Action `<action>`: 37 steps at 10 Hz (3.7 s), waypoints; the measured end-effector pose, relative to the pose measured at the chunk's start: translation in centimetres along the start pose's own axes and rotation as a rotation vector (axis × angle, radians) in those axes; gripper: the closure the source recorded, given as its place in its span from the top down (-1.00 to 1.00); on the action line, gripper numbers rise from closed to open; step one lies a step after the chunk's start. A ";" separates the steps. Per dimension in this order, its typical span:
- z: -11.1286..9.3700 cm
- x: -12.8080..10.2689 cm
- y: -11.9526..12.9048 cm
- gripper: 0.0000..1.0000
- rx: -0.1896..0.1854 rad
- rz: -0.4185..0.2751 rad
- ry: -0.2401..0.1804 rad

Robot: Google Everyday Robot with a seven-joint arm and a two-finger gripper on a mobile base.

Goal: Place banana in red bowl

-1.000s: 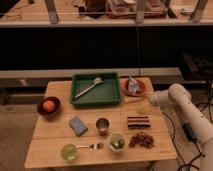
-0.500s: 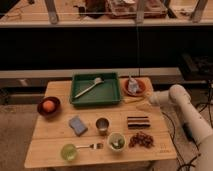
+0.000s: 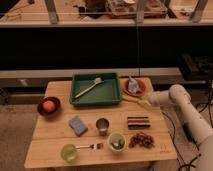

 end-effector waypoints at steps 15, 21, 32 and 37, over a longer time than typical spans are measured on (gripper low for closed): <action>-0.5 -0.8 0.3 -1.00 -0.008 -0.001 0.005; -2.9 -1.3 0.5 -1.00 0.020 -0.008 0.021; -12.7 2.8 -3.1 -1.00 0.247 0.042 0.118; -15.5 3.9 -3.0 -1.00 0.204 0.000 0.180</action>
